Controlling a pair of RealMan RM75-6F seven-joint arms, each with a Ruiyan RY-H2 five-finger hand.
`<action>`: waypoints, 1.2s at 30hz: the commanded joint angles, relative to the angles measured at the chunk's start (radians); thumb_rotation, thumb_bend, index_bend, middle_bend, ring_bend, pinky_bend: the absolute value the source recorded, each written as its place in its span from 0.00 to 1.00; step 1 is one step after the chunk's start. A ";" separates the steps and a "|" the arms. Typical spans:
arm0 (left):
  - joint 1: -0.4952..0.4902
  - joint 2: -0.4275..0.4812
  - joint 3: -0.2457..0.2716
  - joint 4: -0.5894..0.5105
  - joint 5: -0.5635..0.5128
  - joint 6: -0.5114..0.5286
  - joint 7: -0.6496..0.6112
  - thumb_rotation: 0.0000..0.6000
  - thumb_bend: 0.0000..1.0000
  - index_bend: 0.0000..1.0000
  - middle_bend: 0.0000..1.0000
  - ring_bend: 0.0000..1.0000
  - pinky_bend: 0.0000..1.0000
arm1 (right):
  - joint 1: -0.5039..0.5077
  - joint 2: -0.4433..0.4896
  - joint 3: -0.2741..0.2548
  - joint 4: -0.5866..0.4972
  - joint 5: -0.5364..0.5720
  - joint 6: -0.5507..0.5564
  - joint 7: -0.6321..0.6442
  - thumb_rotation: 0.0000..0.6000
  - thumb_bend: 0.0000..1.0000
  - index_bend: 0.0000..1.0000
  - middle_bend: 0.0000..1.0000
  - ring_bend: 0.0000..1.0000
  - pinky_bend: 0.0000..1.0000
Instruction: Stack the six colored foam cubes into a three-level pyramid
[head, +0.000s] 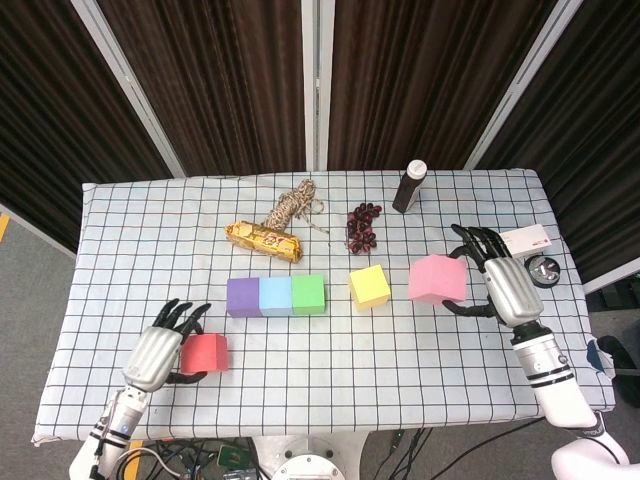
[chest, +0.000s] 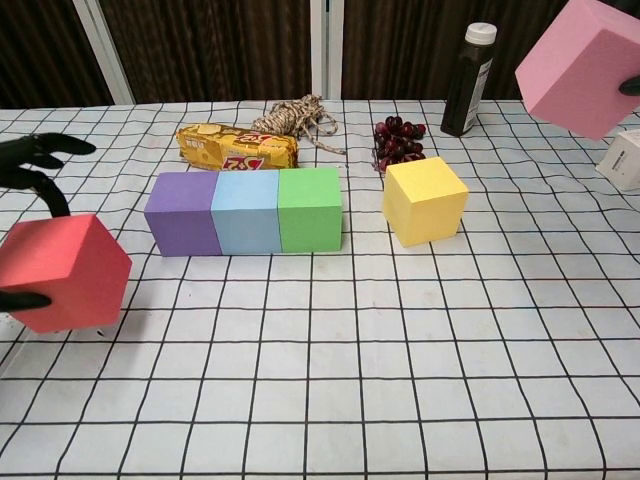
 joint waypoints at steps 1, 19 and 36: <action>-0.025 0.095 -0.040 -0.066 -0.038 -0.025 -0.033 1.00 0.05 0.08 0.47 0.11 0.02 | 0.006 0.003 0.012 -0.013 0.021 -0.003 -0.016 1.00 0.08 0.00 0.44 0.07 0.00; -0.311 0.218 -0.252 -0.194 -0.440 -0.277 0.095 1.00 0.05 0.07 0.48 0.11 0.02 | -0.018 0.023 0.018 -0.013 0.032 0.025 0.012 1.00 0.08 0.00 0.44 0.07 0.00; -0.463 0.086 -0.271 -0.100 -0.621 -0.296 0.211 1.00 0.05 0.07 0.48 0.11 0.01 | -0.035 0.021 0.007 0.036 0.018 0.023 0.073 1.00 0.08 0.00 0.44 0.07 0.00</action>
